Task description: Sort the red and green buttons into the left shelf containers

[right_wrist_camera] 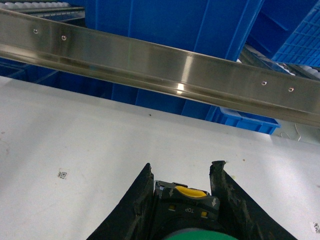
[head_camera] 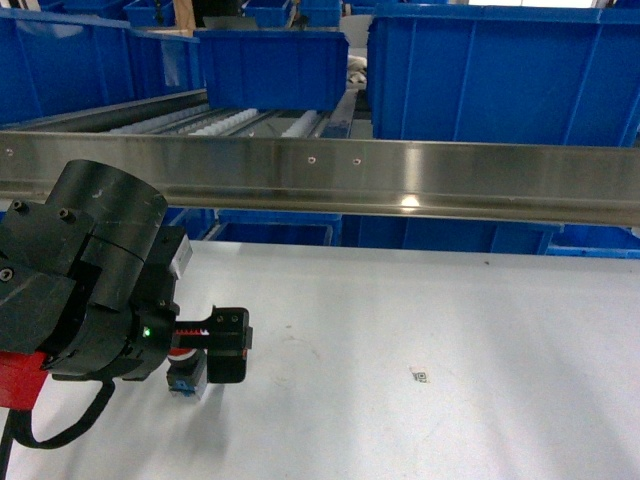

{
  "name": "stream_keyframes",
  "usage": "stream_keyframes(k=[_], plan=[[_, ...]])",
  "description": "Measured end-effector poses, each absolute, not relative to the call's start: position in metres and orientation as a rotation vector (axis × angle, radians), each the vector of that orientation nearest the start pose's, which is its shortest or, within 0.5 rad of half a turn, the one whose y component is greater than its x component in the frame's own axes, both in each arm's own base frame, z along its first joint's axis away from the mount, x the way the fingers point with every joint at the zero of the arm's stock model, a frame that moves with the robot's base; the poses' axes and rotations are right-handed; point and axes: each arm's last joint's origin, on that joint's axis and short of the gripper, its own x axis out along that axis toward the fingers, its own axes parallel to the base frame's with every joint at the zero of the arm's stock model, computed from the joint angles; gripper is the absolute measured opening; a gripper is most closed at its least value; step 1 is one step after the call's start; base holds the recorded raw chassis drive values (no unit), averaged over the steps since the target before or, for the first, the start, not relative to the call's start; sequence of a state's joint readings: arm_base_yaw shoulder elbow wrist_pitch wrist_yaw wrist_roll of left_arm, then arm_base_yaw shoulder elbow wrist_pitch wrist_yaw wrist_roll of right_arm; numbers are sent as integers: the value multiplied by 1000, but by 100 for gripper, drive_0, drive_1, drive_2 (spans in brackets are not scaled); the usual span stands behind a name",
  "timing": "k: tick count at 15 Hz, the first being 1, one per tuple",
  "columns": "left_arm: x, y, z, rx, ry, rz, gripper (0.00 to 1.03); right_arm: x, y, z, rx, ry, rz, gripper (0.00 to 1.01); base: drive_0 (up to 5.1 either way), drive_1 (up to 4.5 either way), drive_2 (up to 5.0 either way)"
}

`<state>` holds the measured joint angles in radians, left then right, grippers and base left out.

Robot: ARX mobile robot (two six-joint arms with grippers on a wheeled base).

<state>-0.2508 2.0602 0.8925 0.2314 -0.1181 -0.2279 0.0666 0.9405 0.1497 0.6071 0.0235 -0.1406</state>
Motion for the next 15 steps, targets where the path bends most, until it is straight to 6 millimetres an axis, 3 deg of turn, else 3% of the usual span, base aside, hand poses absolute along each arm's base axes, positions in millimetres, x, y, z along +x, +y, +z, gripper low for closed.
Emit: stream_keyframes(k=[6,9,15], plan=[[349,-75,35,-22,871,-46,98,174,11,167,-148,180,56,29,0,0,0],[356,-82,26,3,876,-65,95,174,11,167,-148,180,56,29,0,0,0],[359,-89,26,28,855,-64,28,174,11,167,-148,180,56,29,0,0,0]])
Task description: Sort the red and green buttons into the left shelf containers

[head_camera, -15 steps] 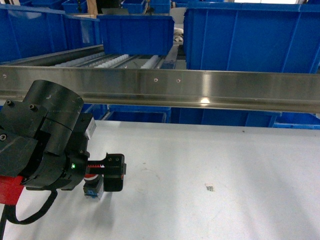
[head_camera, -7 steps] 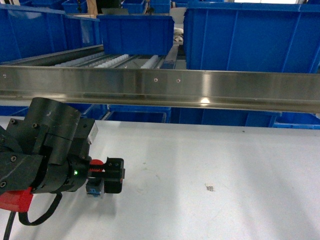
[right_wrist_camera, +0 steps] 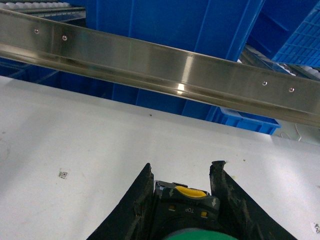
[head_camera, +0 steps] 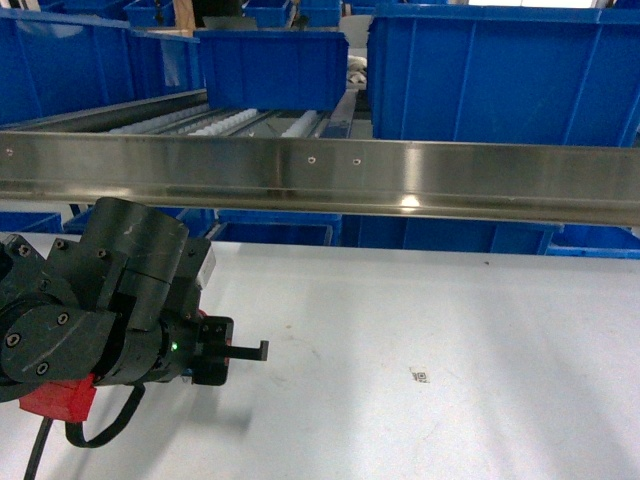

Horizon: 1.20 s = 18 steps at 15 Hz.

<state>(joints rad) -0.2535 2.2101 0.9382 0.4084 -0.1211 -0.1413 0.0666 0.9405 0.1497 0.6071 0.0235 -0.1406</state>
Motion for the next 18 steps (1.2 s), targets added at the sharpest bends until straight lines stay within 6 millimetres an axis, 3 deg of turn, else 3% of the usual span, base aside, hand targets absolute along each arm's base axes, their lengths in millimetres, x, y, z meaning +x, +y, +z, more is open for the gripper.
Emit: stream_keyframes(k=[5,6,9,11,12,14,15,16,18], plan=[[348,-80,37,37,792,-78,27,174,11,167,-148,180,56,29,0,0,0],[348,-76,48,11,730,-98,27,174,11,167,-148,180,56,29,0,0,0],[343,-58,107,-55,478,-139,27,174,11,167,-148,180,56,29,0,0,0],[320,-43,156,-91,285,-152,27,174,11,167,-149,180,56,29,0,0,0],[295,-35,184,-99,198,-154,27,174,11,167,-148,180,56,29,0,0,0],[251,-32,214,-103,143,-164,27,174,11,167,-149,180,56,29,0,0,0],[208,-27,240,-111,66,-185,27,174,11,167,-148,180,56,29,0,0,0],[203,-21,249,-124,11,-158,27,174,11,167,-149,180,56,29,0,0,0],[205,-18,246,-127,32,-130,27,174,11,167,-149,180,56,29,0,0,0]])
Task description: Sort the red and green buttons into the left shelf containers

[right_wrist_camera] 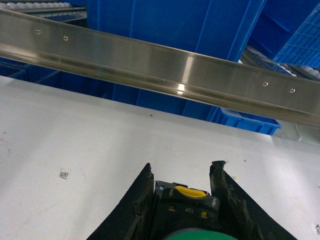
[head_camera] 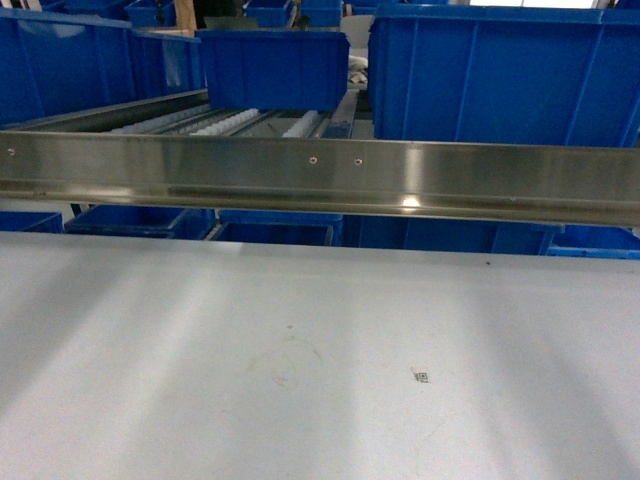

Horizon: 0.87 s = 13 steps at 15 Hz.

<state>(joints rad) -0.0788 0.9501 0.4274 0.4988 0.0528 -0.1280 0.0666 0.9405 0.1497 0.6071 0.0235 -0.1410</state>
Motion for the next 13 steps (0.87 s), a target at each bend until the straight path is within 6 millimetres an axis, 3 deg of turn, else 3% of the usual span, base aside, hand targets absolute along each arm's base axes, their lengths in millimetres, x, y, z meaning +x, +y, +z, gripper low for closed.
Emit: stream_keyframes(k=[1,13], plan=[[206,-19,243,-127,50,-140,27,174,11,167,-148,180,56,29,0,0,0],[205,-20,245,-128,36,-149,27,174,11,167,-149,178,52,29,-477,138,357]])
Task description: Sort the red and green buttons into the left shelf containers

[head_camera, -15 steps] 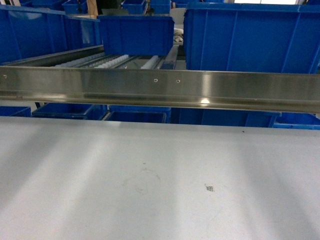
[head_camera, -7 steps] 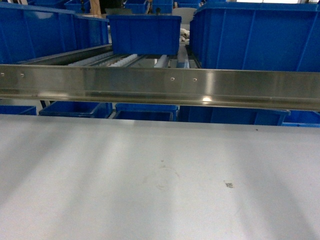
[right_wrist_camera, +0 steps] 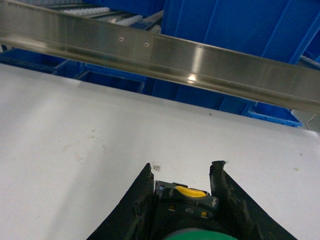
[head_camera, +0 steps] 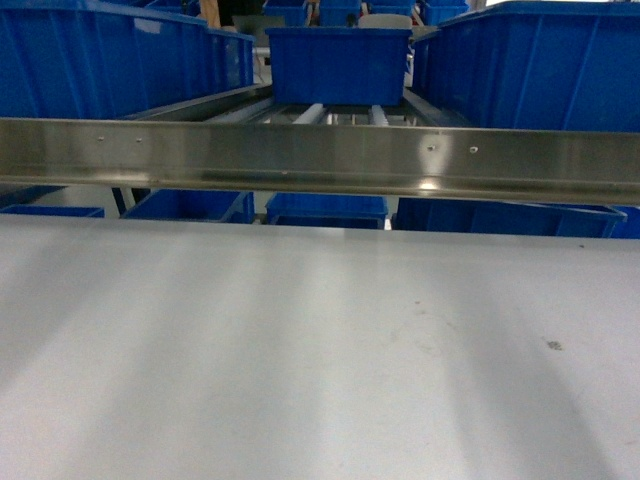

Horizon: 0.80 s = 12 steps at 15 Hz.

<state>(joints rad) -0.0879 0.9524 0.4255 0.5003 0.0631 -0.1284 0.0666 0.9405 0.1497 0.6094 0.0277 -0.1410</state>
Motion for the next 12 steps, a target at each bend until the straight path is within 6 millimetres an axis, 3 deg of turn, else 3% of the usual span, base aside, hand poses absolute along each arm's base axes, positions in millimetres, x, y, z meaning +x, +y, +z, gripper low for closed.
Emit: stream_keyframes(k=[3,12], plan=[[205,-20,244,-128,38,-148,27,174,11,167,-151,180,52,29,-475,105,372],[205,-19,245,-129,37,-142,27,174,12,167,-152,179,59,29,-496,250,250]])
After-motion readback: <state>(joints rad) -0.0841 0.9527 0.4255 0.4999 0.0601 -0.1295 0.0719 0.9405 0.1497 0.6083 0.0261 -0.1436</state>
